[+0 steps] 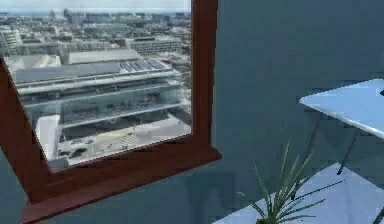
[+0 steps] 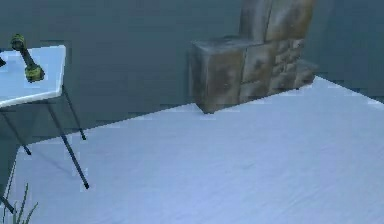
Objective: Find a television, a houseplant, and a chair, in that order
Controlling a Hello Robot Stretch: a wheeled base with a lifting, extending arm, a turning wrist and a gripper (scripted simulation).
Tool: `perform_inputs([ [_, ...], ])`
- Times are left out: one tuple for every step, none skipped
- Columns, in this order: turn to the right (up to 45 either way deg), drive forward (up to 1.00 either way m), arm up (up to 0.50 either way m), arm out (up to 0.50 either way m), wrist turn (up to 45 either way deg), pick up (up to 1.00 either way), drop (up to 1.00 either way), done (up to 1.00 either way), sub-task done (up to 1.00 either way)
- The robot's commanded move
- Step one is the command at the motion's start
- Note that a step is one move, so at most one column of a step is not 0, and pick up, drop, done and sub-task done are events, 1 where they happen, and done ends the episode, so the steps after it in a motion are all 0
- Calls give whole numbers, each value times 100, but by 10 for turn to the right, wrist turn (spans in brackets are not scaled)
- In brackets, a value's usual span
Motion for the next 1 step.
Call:
perform_inputs([
  [300,0,0,0,0,0,0,0,0],
])
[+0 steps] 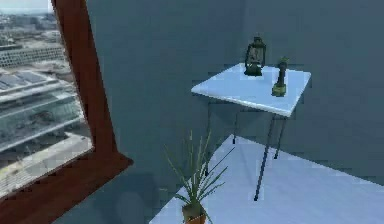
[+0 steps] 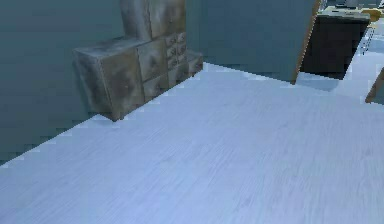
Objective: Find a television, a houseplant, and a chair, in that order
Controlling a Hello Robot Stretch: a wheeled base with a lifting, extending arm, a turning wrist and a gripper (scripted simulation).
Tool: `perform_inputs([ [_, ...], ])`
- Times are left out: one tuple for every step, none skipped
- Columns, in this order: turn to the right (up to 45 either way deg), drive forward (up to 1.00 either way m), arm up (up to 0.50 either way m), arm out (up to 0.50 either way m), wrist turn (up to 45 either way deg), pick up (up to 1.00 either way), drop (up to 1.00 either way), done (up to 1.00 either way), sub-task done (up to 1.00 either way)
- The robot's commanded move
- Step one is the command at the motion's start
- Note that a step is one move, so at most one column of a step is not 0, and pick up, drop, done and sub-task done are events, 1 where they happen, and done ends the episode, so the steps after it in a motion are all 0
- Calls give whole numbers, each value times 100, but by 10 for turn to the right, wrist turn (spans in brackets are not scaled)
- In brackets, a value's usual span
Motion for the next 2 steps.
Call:
perform_inputs([
  [0,0,0,0,0,0,0,0,100],
  [450,0,0,0,0,0,0,0,0],
])
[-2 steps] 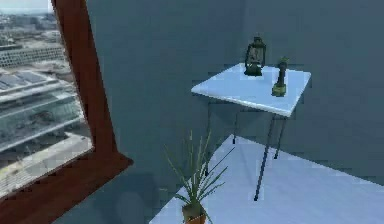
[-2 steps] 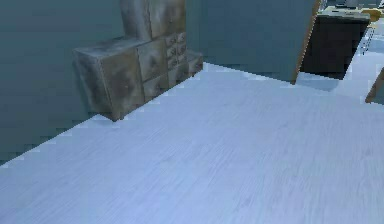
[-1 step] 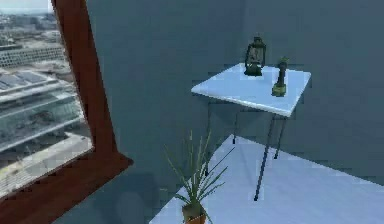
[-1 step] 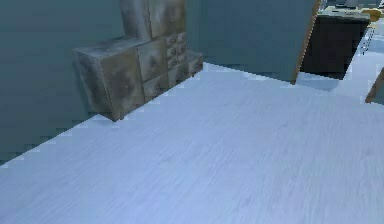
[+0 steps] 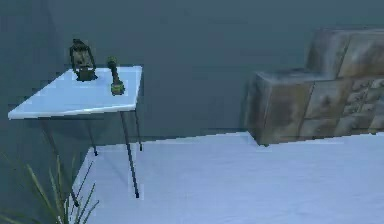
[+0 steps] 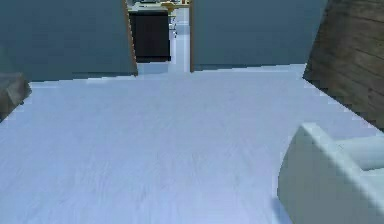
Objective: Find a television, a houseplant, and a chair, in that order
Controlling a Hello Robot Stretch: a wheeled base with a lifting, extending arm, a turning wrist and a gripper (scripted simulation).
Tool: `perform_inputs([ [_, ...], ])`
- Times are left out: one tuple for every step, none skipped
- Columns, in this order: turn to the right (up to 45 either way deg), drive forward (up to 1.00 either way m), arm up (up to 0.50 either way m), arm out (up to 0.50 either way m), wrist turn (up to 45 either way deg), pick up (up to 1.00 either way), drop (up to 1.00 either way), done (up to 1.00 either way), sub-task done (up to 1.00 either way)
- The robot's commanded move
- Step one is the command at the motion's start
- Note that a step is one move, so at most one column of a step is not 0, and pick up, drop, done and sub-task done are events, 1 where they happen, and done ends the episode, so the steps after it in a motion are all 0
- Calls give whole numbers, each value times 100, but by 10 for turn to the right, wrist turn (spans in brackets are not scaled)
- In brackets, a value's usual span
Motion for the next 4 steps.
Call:
perform_inputs([
  [450,0,0,0,0,0,0,0,0],
  [390,0,0,0,0,0,0,0,0],
  [0,100,0,0,0,0,0,0,0],
  [30,0,0,0,0,0,0,0,0],
])
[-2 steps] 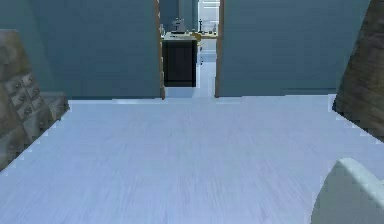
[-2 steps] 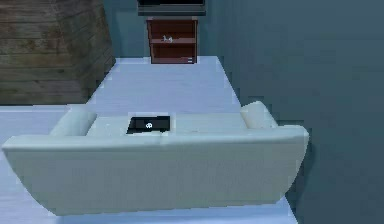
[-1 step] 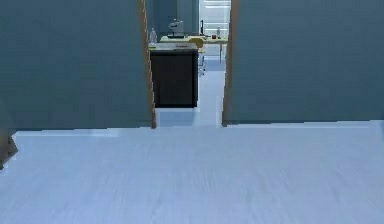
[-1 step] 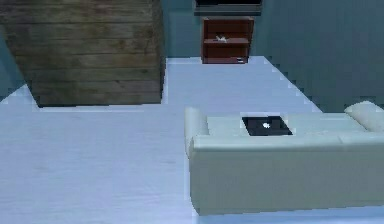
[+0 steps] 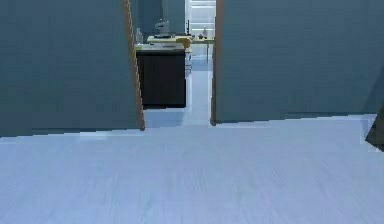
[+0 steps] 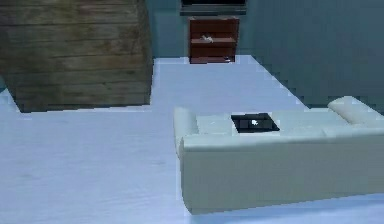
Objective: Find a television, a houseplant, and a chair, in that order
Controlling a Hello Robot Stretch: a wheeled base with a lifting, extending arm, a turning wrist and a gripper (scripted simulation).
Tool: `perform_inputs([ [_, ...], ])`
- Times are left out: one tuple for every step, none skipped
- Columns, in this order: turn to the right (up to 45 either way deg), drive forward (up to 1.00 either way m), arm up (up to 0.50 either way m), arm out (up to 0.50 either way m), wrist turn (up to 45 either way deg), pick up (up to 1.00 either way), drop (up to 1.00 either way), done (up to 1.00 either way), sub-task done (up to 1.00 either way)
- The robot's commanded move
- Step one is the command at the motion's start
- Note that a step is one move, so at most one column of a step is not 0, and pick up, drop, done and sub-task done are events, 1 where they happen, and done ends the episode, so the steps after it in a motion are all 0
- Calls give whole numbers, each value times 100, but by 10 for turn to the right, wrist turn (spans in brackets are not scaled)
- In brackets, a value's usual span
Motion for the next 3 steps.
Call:
perform_inputs([
  [0,100,0,0,0,0,0,0,0],
  [0,100,0,0,0,0,0,0,0],
  [0,60,0,0,0,0,0,0,0],
])
